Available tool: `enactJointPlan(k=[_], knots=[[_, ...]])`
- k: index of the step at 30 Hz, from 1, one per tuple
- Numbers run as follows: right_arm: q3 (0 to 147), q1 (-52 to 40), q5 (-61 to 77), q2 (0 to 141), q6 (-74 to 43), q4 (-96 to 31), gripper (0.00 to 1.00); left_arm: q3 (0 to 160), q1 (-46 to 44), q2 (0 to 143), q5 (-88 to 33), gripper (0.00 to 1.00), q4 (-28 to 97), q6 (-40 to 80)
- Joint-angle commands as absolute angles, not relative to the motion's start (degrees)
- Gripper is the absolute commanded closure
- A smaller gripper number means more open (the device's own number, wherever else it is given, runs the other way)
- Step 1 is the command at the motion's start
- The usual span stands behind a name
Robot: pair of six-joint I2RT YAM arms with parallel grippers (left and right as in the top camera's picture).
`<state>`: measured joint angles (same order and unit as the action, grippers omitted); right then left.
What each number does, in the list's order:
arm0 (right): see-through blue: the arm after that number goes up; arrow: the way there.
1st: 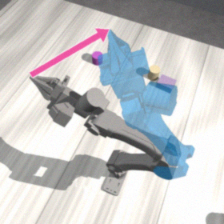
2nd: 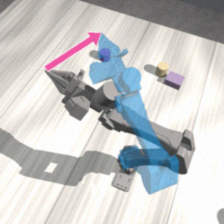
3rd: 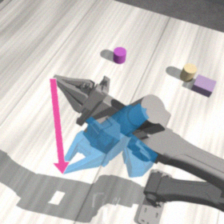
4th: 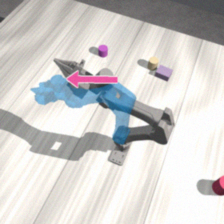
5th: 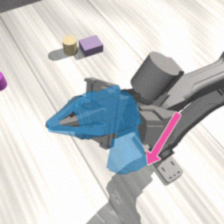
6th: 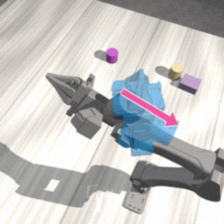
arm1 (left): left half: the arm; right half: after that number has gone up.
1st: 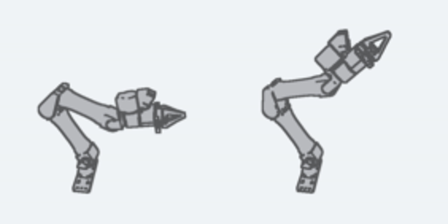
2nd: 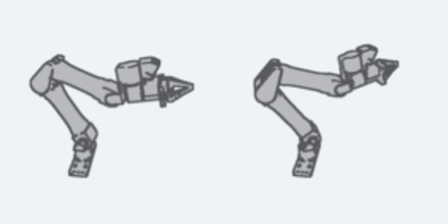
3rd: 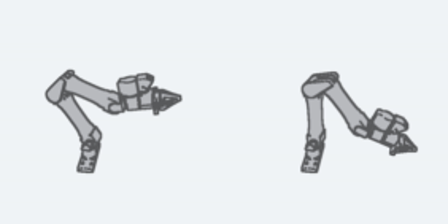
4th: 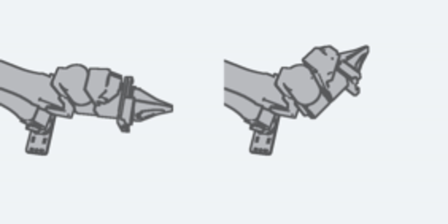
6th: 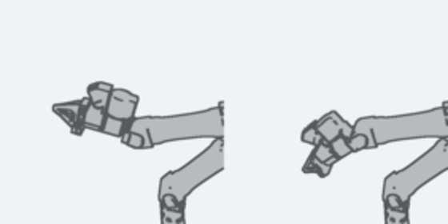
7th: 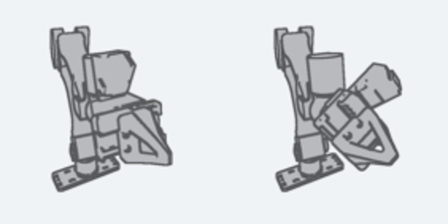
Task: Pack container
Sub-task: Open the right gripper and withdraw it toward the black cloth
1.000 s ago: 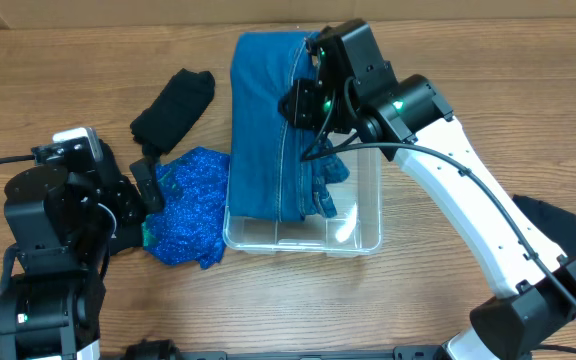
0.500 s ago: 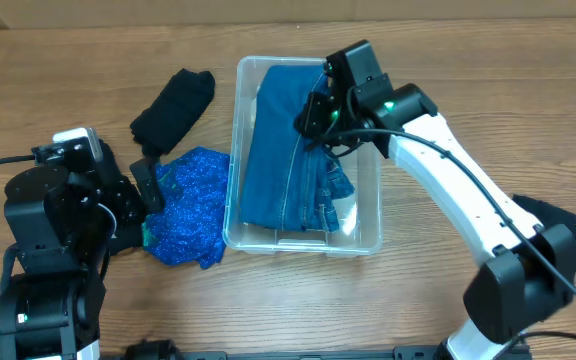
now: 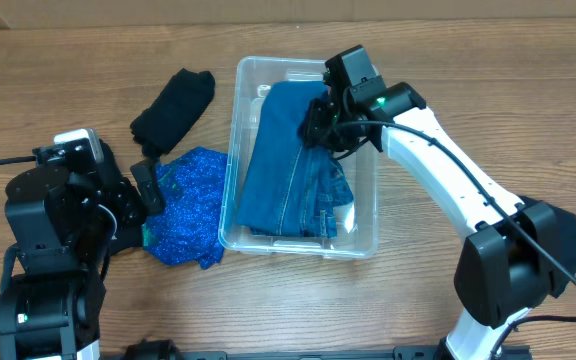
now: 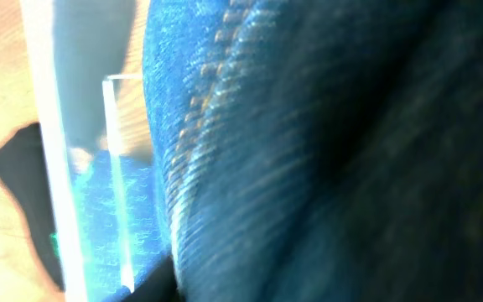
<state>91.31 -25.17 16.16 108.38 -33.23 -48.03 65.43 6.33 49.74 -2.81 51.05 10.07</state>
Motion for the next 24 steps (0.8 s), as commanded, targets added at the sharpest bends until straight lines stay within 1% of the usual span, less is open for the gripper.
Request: enactJointPlan(k=[1,3,4,7,11,15,17,18,19,20,21,22,24], knots=[[91.5,-24.9,12.6,107.5,-26.3,-48.2,0.50,66.8,5.9,49.4,-2.4,0.00,50.8,8.8],[91.5,-24.9,10.6,107.5,-23.2,-49.1,0.47,66.8,5.9,49.4,-2.4,0.00,50.8,8.8],[91.5,-24.9,9.1,107.5,-21.7,-49.5,0.43,66.8,5.9,49.4,-2.4,0.00,50.8,8.8],[92.0,-24.9,5.4,107.5,-15.9,-51.9,0.42,66.8,5.9,49.4,-2.4,0.00,50.8,8.8],[95.9,-24.9,-1.5,106.8,-11.8,-59.1,0.44,66.8,5.9,49.4,-2.4,0.00,50.8,8.8],[101.2,-24.9,-9.6,103.9,-11.9,-64.0,0.39,66.8,5.9,49.4,-2.4,0.00,50.8,8.8],[103.7,-24.8,-11.9,101.8,-11.9,-64.9,0.33,66.8,5.9,49.4,-2.4,0.00,50.8,8.8],[105.2,-24.6,-12.5,100.2,-11.9,-65.3,0.26,66.8,5.9,49.4,-2.4,0.00,50.8,8.8],[106.2,-24.0,-12.4,98.3,-12.0,-65.3,0.17,66.8,5.9,49.4,-2.4,0.00,50.8,8.8],[106.6,-23.3,-12.4,96.6,-12.2,-65.0,0.12,66.8,5.9,49.4,-2.4,0.00,50.8,8.8],[106.7,-22.0,-12.4,94.6,-13.3,-64.6,0.03,66.8,5.9,49.4,-2.4,0.00,50.8,8.8],[106.6,-20.4,-12.4,92.9,-14.9,-64.7,0.00,66.8,5.9,49.4,-2.4,0.00,50.8,8.8],[106.6,-15.8,-12.2,90.1,-18.6,-65.9,0.00,66.8,5.9,49.4,-2.4,0.00,50.7,8.8]])
